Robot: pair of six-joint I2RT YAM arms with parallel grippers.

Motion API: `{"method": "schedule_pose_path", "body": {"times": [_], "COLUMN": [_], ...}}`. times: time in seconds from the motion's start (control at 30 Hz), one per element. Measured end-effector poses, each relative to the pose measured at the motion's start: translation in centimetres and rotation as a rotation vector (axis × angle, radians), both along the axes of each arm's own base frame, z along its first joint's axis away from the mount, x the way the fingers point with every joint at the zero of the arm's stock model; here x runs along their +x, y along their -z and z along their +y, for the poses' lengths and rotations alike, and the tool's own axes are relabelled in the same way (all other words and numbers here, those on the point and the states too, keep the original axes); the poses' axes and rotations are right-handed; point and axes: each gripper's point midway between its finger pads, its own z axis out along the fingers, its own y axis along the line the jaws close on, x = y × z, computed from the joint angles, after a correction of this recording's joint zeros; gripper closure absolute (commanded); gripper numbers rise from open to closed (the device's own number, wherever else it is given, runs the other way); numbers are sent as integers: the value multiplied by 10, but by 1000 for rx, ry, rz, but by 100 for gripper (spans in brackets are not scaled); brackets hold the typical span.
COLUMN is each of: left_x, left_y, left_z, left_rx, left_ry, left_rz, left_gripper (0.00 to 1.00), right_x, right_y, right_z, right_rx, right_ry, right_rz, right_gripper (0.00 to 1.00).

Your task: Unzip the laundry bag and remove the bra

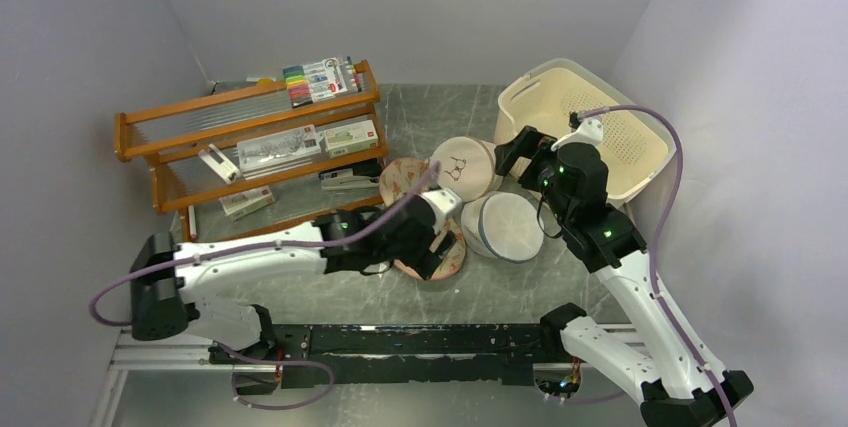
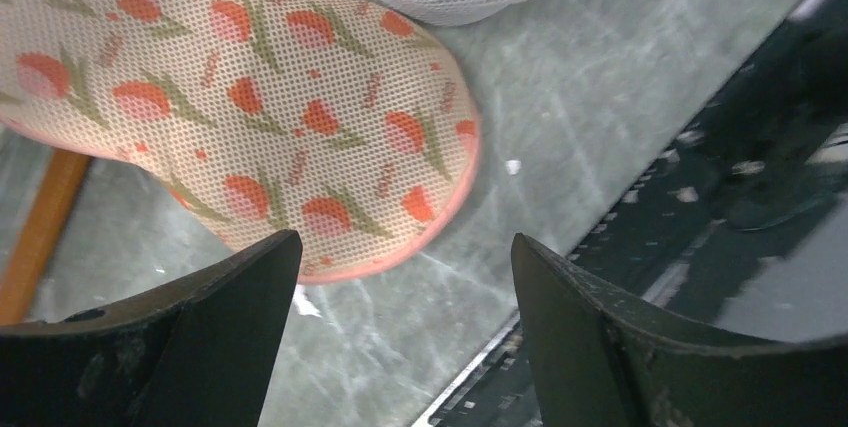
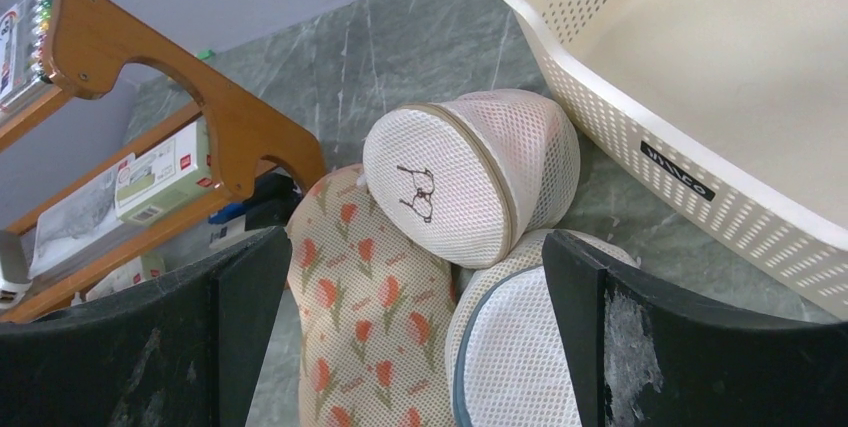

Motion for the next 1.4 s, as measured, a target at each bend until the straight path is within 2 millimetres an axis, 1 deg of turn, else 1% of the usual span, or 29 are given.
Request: {"method": "schedule_pose_path", "body": {"times": [0.07, 0.1, 0.17, 0.27, 0.33, 0.37, 0.4, 0.47, 0.57, 0.63, 0.73, 0.8, 0.93, 1.1, 1.17, 1.23, 1.37, 1.4], "left_x": [-1, -3, -10, -16, -16, -13, -13, -6, 2, 5, 7, 7, 6, 2, -1, -3, -10, -12], "left_y": [11, 17, 34, 59, 75, 87, 91, 105, 115, 115, 112, 114, 118, 116, 109, 95, 54, 41], "left_z": [-5, -8, -17, -29, -34, -34, -34, -29, -24, -23, -25, -25, -21, -16, -11, -3, 15, 20], "left_rx": [77, 123, 216, 336, 405, 456, 473, 543, 608, 618, 608, 603, 604, 574, 544, 500, 360, 309], "left_ry": [10, 19, 61, 123, 150, 164, 168, 167, 155, 147, 136, 132, 112, 50, 12, -36, -120, -138], "left_rz": [-61, -93, -152, -208, -239, -260, -266, -298, -337, -351, -365, -364, -352, -310, -289, -264, -221, -210], "left_gripper": [16, 14, 8, 6, 8, 10, 12, 16, 23, 30, 36, 42, 62, 73, 76, 77, 81, 83], "right_x": [0, 0, 0, -1, -2, -2, -2, -3, -4, -5, -6, -6, -6, -4, -4, -4, -4, -3], "right_y": [0, 0, 0, 0, 0, -1, -1, -1, 0, 0, -2, -2, -1, 1, 2, 2, 3, 4], "right_z": [-1, -1, -2, -3, -4, -4, -5, -6, -9, -10, -11, -11, -11, -10, -10, -10, -10, -9], "right_rx": [-5, -7, -11, -14, -16, -17, -18, -23, -33, -39, -38, -37, -38, -43, -45, -48, -46, -45], "right_ry": [2, 2, 1, 5, 7, 8, 10, 13, 21, 24, 27, 27, 26, 25, 25, 25, 22, 18], "right_rz": [-1, -2, -3, -6, -9, -10, -11, -12, -11, -10, -15, -16, -14, -5, -3, -3, -4, -3], "right_gripper": [0, 0, 0, 0, 0, 0, 0, 0, 0, 0, 0, 0, 0, 0, 0, 0, 0, 0]}}
